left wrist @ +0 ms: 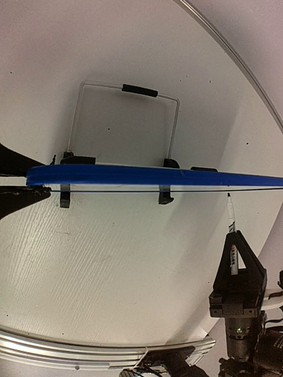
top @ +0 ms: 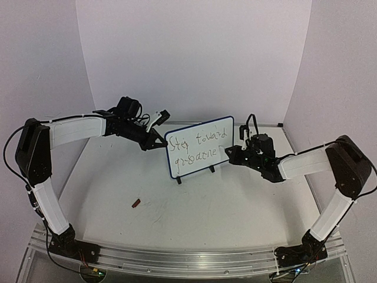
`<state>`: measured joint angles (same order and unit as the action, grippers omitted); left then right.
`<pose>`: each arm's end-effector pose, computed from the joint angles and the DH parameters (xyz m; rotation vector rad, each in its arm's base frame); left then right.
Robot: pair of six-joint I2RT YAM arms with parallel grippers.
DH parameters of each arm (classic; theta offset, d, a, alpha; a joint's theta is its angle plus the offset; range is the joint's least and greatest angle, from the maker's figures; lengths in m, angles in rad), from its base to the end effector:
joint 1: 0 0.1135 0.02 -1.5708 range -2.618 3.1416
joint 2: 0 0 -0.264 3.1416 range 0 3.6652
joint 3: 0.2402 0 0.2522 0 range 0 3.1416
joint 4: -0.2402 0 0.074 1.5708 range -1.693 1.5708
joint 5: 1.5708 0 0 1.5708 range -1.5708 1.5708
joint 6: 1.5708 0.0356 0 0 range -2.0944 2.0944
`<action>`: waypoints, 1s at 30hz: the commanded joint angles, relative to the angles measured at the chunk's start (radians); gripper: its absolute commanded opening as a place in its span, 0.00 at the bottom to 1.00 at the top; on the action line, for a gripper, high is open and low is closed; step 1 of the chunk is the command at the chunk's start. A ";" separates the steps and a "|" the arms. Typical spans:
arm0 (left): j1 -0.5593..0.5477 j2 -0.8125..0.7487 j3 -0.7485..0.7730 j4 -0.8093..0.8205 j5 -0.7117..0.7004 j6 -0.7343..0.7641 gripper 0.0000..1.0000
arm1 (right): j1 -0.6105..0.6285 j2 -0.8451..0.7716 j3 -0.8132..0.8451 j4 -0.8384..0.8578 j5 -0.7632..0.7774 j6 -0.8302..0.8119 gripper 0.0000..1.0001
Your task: Write a sentence on the whiteboard
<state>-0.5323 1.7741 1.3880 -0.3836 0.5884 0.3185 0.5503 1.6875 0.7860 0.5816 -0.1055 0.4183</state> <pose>0.3322 -0.2186 0.2633 1.2132 1.9655 -0.7937 0.2995 0.1881 0.1864 -0.2038 1.9508 0.7506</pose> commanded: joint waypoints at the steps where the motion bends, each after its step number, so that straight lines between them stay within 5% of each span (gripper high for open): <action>1: -0.005 0.047 -0.001 -0.101 -0.080 0.051 0.00 | 0.000 0.028 0.039 0.014 0.008 -0.009 0.00; 30: -0.005 0.046 0.000 -0.102 -0.078 0.049 0.00 | -0.001 0.078 0.044 0.002 0.023 -0.007 0.00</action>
<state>-0.5320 1.7741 1.3880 -0.3847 0.5888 0.3172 0.5503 1.7645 0.8082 0.5646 -0.1357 0.4088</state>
